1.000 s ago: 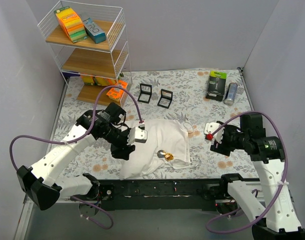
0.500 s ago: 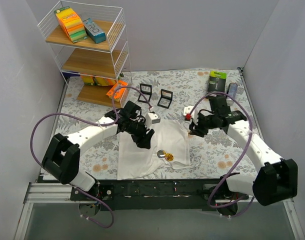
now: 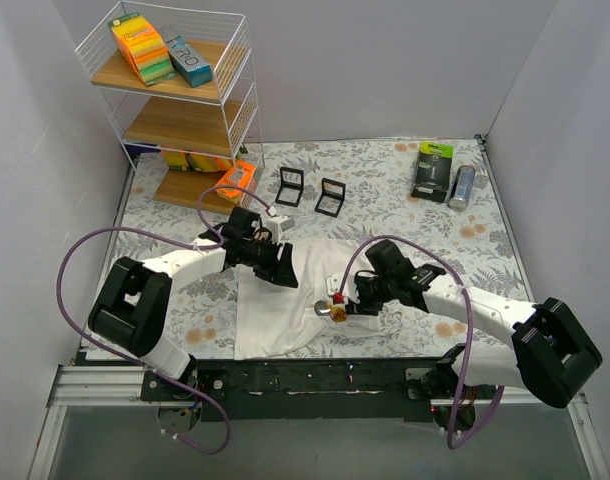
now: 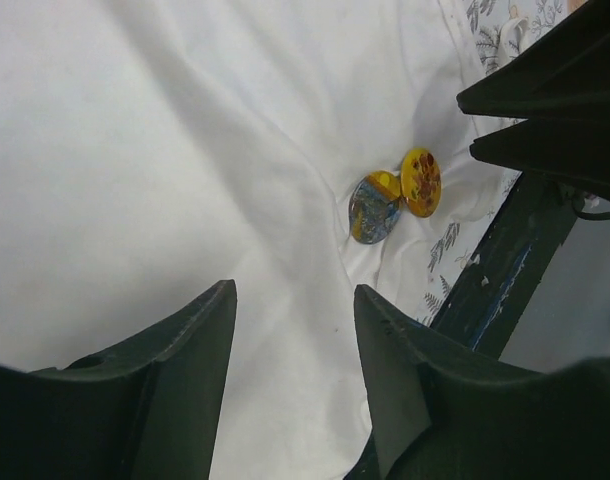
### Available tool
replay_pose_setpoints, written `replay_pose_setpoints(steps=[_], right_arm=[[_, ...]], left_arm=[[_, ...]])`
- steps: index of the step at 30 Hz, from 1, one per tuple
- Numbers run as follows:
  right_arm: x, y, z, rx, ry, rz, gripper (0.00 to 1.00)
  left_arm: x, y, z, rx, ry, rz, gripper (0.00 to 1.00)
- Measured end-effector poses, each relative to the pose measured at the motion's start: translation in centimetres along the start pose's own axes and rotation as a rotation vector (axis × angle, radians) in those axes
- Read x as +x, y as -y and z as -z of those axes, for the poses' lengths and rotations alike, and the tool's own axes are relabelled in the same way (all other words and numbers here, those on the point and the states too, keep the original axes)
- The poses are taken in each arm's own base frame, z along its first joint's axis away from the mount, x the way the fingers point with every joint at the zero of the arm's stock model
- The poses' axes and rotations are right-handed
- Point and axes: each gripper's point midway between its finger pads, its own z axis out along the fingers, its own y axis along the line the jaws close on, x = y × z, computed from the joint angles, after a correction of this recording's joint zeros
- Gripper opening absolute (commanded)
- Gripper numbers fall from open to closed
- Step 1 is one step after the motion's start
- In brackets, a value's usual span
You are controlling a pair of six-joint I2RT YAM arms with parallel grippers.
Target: Remove the brooch from the garment
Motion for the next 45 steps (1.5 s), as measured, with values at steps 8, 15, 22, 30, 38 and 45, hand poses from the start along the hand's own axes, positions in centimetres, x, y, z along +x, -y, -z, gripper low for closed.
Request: replay_pose_setpoints(steps=[8, 15, 22, 30, 38, 45], right_arm=[[0.5, -1.2, -1.4, 0.015, -0.022, 0.069, 0.52], [-1.2, -2.1, -2.2, -0.015, 0.015, 0.153, 0.57], [-1.0, -3.3, -2.5, -0.058, 0.017, 0.201, 0.61], [-0.3, -3.9, -3.2, -0.047, -0.001, 0.243, 0.61], [-0.1, -2.9, -3.2, 0.003, -0.029, 0.257, 0.57], [-0.7, -2.8, -2.6, -0.015, -0.039, 0.267, 0.56]], left_arm=[[0.3, -0.8, 0.1, -0.001, 0.028, 0.079, 0.50], [0.1, -0.9, 0.3, 0.002, 0.052, 0.100, 0.51], [0.0, -1.4, 0.7, -0.006, 0.075, 0.128, 0.51], [0.0, -1.6, 0.9, -0.009, 0.083, 0.147, 0.51], [-0.1, -1.5, 1.0, -0.001, 0.087, 0.149, 0.51], [-0.1, -1.1, 1.1, 0.021, 0.085, 0.147, 0.51]])
